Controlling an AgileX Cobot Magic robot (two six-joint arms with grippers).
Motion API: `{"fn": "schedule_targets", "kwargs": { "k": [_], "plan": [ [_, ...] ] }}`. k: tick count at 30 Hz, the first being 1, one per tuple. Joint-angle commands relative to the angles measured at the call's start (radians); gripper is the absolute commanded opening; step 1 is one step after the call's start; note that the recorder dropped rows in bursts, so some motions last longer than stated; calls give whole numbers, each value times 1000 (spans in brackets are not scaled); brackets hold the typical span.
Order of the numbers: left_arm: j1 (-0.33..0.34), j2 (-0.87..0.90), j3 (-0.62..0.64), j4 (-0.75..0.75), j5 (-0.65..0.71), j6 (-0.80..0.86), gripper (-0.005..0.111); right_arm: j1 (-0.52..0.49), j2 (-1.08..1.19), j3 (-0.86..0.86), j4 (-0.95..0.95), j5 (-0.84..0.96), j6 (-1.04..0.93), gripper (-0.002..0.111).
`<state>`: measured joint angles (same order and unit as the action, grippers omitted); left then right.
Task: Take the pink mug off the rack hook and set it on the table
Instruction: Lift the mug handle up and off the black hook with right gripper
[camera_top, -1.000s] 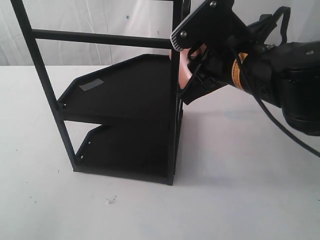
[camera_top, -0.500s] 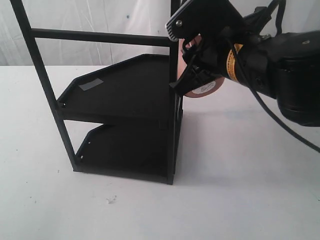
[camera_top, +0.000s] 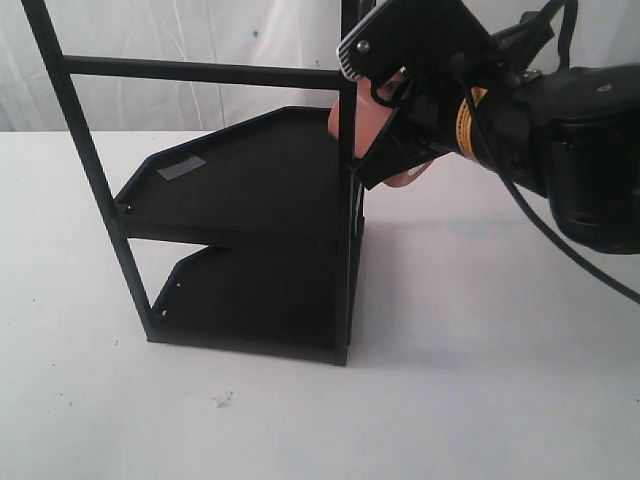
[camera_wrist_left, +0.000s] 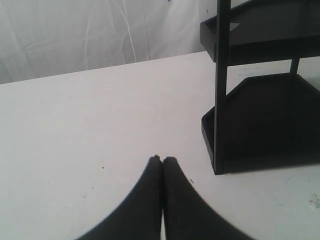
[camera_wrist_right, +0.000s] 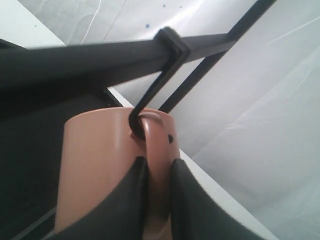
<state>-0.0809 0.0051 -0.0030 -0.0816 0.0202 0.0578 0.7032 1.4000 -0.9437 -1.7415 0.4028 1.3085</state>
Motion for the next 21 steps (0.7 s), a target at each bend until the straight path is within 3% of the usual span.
{"fn": "schedule_targets", "kwargs": {
  "k": [1, 21],
  "plan": [
    [2, -5, 3, 1, 4, -7, 0, -8, 4, -2, -3, -18, 5, 0],
    [2, -5, 3, 1, 4, -7, 0, -8, -7, -35, -3, 70, 38, 0]
  ]
}}
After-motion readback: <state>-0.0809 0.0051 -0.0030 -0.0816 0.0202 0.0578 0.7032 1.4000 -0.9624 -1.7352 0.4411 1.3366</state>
